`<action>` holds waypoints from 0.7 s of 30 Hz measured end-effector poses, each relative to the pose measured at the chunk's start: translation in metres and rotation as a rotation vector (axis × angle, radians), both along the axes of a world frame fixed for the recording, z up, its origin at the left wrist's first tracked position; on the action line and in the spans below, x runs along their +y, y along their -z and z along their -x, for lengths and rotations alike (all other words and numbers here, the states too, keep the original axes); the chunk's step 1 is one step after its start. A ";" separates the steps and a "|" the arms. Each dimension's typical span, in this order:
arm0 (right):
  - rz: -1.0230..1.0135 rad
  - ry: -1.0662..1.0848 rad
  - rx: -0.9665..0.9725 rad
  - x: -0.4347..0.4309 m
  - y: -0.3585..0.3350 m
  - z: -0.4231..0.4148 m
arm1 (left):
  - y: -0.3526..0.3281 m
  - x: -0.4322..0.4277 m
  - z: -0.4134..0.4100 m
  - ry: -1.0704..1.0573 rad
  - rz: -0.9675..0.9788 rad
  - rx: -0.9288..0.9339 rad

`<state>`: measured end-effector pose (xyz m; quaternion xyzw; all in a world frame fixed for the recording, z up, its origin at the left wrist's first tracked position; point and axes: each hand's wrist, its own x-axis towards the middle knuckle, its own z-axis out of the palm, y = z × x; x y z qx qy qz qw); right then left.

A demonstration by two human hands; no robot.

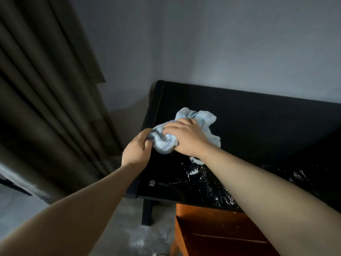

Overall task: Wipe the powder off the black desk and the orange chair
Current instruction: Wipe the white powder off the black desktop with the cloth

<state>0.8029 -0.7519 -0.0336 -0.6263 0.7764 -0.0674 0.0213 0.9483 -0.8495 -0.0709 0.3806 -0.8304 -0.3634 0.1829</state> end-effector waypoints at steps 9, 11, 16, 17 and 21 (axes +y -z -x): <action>-0.377 0.406 -0.218 -0.004 0.060 0.017 | 0.050 -0.020 -0.005 0.181 0.003 -0.535; -0.349 0.416 -0.210 -0.004 0.066 0.016 | 0.059 -0.017 -0.012 0.184 -0.019 -0.546; -0.260 0.444 -0.200 0.001 0.072 0.008 | 0.066 -0.010 -0.027 0.162 0.013 -0.485; -0.247 0.451 -0.208 0.003 0.074 0.003 | 0.066 -0.008 -0.029 0.163 0.003 -0.473; -0.182 0.480 -0.262 0.008 0.078 -0.024 | 0.065 -0.006 -0.037 0.184 -0.032 -0.430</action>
